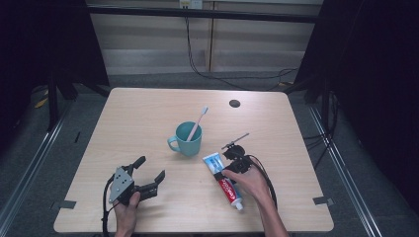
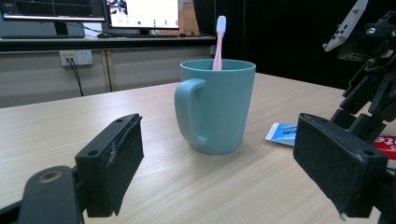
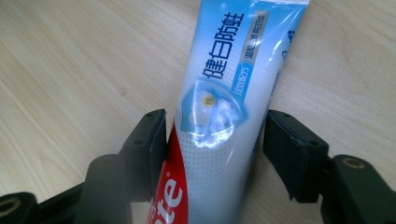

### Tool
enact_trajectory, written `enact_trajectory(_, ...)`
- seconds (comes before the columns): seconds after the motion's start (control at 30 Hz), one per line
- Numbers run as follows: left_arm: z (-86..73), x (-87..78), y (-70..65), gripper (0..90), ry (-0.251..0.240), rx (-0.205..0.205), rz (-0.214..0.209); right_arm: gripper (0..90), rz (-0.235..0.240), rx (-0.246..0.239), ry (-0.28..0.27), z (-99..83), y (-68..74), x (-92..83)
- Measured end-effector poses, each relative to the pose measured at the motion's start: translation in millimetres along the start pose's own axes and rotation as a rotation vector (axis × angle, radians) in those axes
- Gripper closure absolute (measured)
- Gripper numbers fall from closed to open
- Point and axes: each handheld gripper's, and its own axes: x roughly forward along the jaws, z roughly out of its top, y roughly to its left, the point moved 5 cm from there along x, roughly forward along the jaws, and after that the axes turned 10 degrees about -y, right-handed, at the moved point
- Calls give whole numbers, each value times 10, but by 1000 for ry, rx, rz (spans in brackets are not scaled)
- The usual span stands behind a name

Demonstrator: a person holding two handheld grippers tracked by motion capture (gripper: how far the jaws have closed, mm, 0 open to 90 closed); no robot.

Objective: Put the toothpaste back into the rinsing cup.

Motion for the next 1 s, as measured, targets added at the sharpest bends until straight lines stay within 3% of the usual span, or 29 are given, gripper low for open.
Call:
enact_trajectory(0.2,1,1,-2,159,-3,-2,-3,458,-15,4,27,21,7,10)
enact_trajectory(0.37,1,4,-4,159,-5,-9,-4,493,4,25,28,23,-37,0)
enact_trajectory(0.67,1,4,-1,160,-5,-14,-7,508,-65,-61,115,72,52,38)
enact_trajectory(0.87,0,1,2,159,-3,-10,-10,610,-59,-45,114,73,27,26)
enact_trajectory(0.93,0,0,-4,160,-3,-3,-12,652,-28,-12,120,70,-10,17)
enact_trajectory(1.0,1,0,0,160,-4,-5,-14,669,-28,-9,124,71,-5,16)
